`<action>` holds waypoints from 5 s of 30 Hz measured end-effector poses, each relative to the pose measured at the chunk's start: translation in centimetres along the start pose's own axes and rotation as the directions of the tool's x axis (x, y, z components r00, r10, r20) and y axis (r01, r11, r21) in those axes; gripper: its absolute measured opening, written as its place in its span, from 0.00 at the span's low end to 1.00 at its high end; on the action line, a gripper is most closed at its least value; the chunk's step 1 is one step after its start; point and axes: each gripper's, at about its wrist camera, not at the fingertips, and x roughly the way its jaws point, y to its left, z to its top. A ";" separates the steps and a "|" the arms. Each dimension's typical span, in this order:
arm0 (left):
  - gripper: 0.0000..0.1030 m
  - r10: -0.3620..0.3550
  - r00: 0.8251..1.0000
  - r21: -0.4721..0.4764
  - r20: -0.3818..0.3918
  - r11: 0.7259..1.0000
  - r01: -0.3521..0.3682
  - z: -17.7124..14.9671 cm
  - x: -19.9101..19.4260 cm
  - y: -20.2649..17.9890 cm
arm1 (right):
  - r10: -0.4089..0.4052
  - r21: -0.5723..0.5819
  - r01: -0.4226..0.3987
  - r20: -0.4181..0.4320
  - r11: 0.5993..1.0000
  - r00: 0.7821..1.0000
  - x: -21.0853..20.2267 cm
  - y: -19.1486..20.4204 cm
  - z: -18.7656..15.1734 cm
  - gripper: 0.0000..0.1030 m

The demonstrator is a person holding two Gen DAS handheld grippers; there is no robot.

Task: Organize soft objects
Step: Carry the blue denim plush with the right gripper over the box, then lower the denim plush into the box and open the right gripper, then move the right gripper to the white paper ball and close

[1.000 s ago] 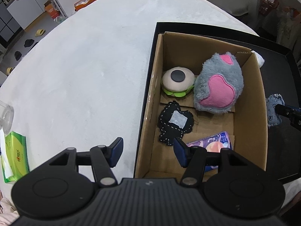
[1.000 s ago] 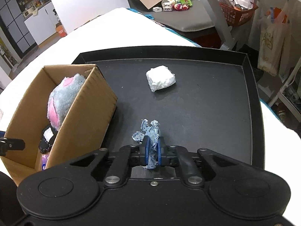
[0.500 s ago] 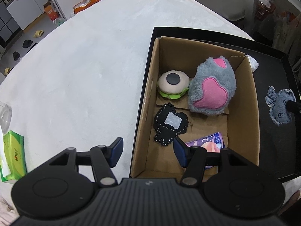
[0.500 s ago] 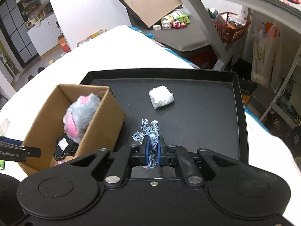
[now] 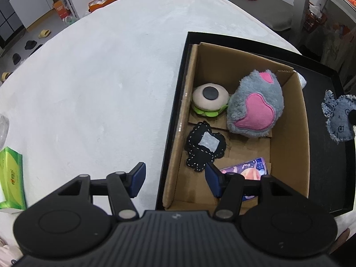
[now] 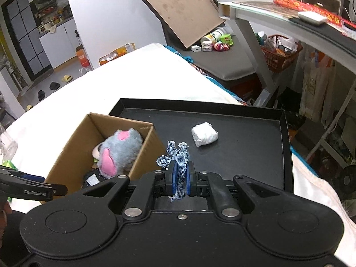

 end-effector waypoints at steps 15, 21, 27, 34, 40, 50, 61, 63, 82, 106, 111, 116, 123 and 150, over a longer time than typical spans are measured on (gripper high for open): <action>0.55 -0.066 0.998 -0.016 0.018 0.998 0.066 -1.0 0.1 1.4 | 0.031 -0.091 -0.030 0.014 0.995 0.999 -1.3 4.8 1.1 0.08; 0.55 -0.094 0.995 -0.026 0.018 0.995 0.095 -1.3 0.4 1.9 | 0.050 -0.138 -0.050 0.000 0.989 0.999 -1.3 6.8 0.9 0.08; 0.52 -0.131 0.991 -0.041 0.013 0.990 0.132 -1.3 1.2 2.5 | 0.059 -0.195 -0.062 -0.024 0.979 0.998 -0.9 8.9 0.4 0.09; 0.34 -0.158 0.987 -0.053 0.002 0.986 0.158 -1.8 1.9 3.1 | 0.051 -0.228 -0.060 -0.047 0.972 0.998 0.1 10.7 -0.1 0.09; 0.23 -0.182 0.983 -0.069 -0.005 0.981 0.181 -2.1 2.7 3.6 | 0.066 -0.247 -0.080 -0.065 0.966 0.996 0.9 12.5 -0.2 0.09; 0.17 -0.201 0.980 -0.082 -0.004 0.976 0.200 -2.4 2.8 4.1 | 0.115 -0.266 -0.141 -0.109 0.954 0.987 2.3 15.3 -0.5 0.09; 0.17 -0.216 0.976 -0.100 -0.013 0.972 0.214 -2.4 3.1 4.5 | 0.184 -0.094 -0.208 -0.212 0.974 0.960 4.4 14.4 -0.9 0.09; 0.17 -0.217 0.976 -0.102 -0.014 0.971 0.214 -2.3 3.1 4.5 | 0.195 -0.068 -0.215 -0.225 0.974 0.955 4.8 14.2 -0.9 0.09; 0.18 -0.204 0.979 -0.091 -0.019 0.975 0.201 -2.2 3.1 4.3 | 0.259 0.058 -0.252 -0.226 0.966 0.939 3.7 11.6 -0.2 0.50; 0.49 -0.082 0.996 -0.057 -0.019 0.995 0.080 -0.7 1.7 3.1 | 0.163 0.020 -0.162 -0.056 0.987 0.985 0.5 5.8 0.8 0.96; 0.52 -0.050 0.999 -0.047 -0.023 0.998 0.049 -0.3 1.7 2.4 | 0.158 0.045 -0.157 -0.032 0.987 0.987 0.7 4.0 1.0 0.97; 0.54 -0.023 0.999 -0.032 -0.026 0.999 0.022 -0.1 1.6 1.5 | 0.149 0.057 -0.149 -0.010 0.987 0.989 1.1 2.2 1.1 0.97; 0.55 0.023 0.999 -0.014 -0.036 1.000 -0.024 0.5 2.0 0.2 | 0.116 0.064 -0.116 0.010 0.991 0.993 2.2 -0.1 1.5 0.97; 0.65 0.183 0.974 0.055 -0.130 0.983 -0.177 3.8 6.1 -2.6 | 0.066 0.100 -0.065 -0.001 0.993 0.998 12.3 -7.3 1.7 0.97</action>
